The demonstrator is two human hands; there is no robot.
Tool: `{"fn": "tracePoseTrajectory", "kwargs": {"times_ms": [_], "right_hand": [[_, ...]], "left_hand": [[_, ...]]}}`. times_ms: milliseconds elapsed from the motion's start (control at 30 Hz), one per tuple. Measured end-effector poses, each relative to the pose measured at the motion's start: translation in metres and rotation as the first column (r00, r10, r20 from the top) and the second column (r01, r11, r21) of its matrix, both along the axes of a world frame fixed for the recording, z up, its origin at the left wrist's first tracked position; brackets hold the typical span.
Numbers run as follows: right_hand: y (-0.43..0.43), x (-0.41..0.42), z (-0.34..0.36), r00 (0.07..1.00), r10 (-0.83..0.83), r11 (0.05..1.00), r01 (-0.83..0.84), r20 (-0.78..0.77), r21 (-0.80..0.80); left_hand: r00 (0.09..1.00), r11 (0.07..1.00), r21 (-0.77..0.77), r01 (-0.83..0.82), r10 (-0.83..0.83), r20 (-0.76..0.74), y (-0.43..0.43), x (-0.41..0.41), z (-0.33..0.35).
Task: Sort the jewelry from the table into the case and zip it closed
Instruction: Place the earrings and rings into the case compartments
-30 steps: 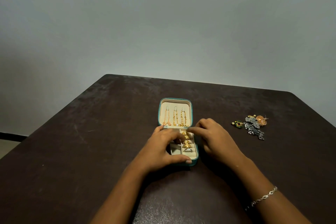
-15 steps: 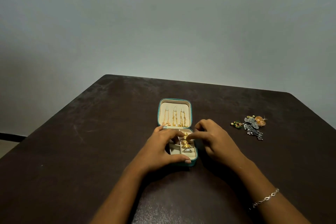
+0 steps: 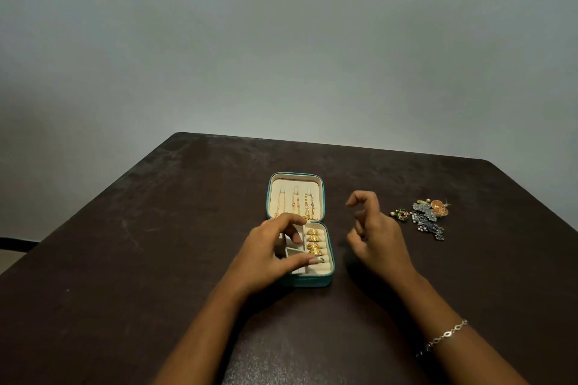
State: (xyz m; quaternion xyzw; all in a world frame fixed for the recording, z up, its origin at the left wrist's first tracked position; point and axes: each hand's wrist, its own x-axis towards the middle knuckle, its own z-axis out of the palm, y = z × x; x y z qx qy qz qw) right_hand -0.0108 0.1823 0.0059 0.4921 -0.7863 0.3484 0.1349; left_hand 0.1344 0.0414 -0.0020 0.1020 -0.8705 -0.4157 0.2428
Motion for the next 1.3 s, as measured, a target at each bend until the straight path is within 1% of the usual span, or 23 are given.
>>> {"fn": "tracePoseTrajectory", "kwargs": {"times_ms": [167,300,467,600,767,933,1000,1067,1167,1233,1300], "right_hand": [[0.004,-0.001,-0.003,0.999,-0.027,0.999,0.027,0.017,-0.018],[0.007,-0.002,-0.004,0.997,-0.072,0.997,0.073,-0.012,0.026],[0.013,-0.001,-0.007,0.986,-0.165,0.985,0.165,-0.019,0.043],[0.021,0.002,-0.012,0.979,-0.203,0.979,0.202,0.024,0.035],[0.037,0.006,-0.02,0.983,-0.184,0.981,0.182,0.023,0.06],[0.047,0.006,-0.023,0.993,-0.117,0.989,0.114,0.028,0.099],[0.046,0.008,-0.023,0.998,-0.061,0.993,0.058,0.025,0.1],[0.042,0.012,-0.023,0.998,0.012,0.992,-0.02,0.065,0.124],[0.036,0.018,-0.024,0.989,0.071,0.969,-0.099,0.127,0.226],[0.035,0.019,-0.028,0.986,0.082,0.951,-0.122,0.147,0.284],[0.038,0.019,-0.03,0.984,0.068,0.942,-0.118,0.165,0.316]], "left_hand": [[0.993,0.998,0.061,-0.034,0.041,-0.112,0.001,0.002,-0.001],[0.984,0.994,0.02,-0.107,0.109,-0.141,-0.001,0.002,-0.004],[0.965,0.984,-0.041,-0.172,0.16,-0.209,-0.002,0.002,-0.008],[0.947,0.977,-0.073,-0.2,0.173,-0.27,-0.001,0.001,-0.01],[0.933,0.973,-0.073,-0.219,0.187,-0.307,0.002,0.002,-0.009],[0.928,0.967,-0.089,-0.24,0.202,-0.312,0.008,0.001,-0.007],[0.936,0.954,-0.153,-0.256,0.205,-0.286,0.008,-0.001,-0.01],[0.955,0.93,-0.272,-0.248,0.188,-0.229,0.009,-0.002,-0.013],[0.982,0.915,-0.361,-0.18,0.143,-0.127,0.011,-0.002,-0.015],[0.98,0.899,-0.4,-0.18,0.132,-0.146,0.013,-0.001,-0.014],[0.974,0.859,-0.471,-0.2,0.122,-0.192,0.013,-0.001,-0.015]]}}
